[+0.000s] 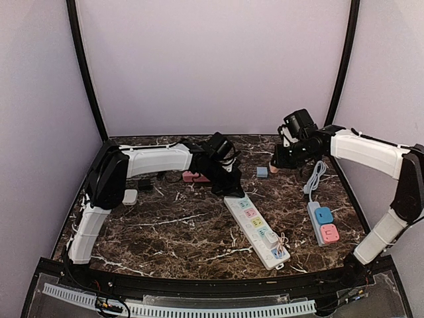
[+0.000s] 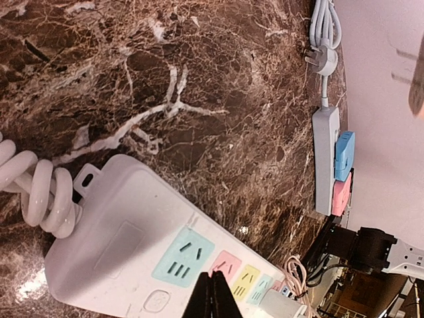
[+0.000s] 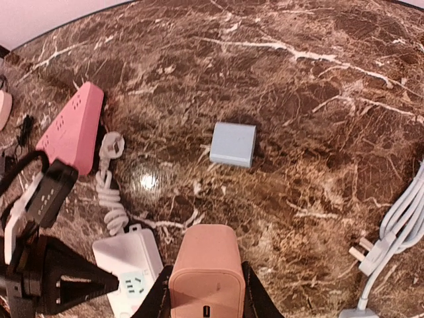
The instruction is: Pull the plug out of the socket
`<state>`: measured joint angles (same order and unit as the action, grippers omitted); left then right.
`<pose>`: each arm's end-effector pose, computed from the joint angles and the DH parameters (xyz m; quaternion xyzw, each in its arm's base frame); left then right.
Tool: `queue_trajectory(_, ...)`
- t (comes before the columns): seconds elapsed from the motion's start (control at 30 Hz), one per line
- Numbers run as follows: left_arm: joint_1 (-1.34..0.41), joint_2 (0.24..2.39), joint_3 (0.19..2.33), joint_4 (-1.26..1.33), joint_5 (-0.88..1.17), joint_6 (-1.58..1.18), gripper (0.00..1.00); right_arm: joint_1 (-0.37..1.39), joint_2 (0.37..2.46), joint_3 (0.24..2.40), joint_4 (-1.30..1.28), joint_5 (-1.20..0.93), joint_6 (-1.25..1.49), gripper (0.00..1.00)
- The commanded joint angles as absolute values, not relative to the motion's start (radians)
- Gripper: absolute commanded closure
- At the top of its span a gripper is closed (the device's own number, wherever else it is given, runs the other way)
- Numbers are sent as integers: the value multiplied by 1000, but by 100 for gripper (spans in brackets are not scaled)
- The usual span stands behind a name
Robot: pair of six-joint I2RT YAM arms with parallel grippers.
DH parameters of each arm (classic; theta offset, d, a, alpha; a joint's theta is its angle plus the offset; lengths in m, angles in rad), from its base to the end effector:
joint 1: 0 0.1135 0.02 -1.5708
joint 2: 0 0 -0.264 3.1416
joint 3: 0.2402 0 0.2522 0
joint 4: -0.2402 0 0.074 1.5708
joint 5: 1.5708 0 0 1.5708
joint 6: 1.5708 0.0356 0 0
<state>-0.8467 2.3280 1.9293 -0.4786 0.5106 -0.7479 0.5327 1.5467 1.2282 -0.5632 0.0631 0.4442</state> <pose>0.3298 -0.3992 0.1848 0.1307 0.9046 -0.4012 0.0598 0.2895 0.1681 0.2732 -0.0310 0.9403 0.1322 0.3121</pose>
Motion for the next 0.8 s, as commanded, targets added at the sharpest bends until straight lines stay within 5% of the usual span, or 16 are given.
queue_trajectory(0.0,-850,2233,1951,-546,483,-699,97,432,1607,1289,-459,-64,424,91)
queue_trajectory(0.33,-850,2092,1840,-570,402,-663,97,249,1803,1376,-300,-349,480,89)
queue_trajectory(0.77,-849,1977,1704,-551,356,-681,97,235,2164,1639,-218,-530,576,87)
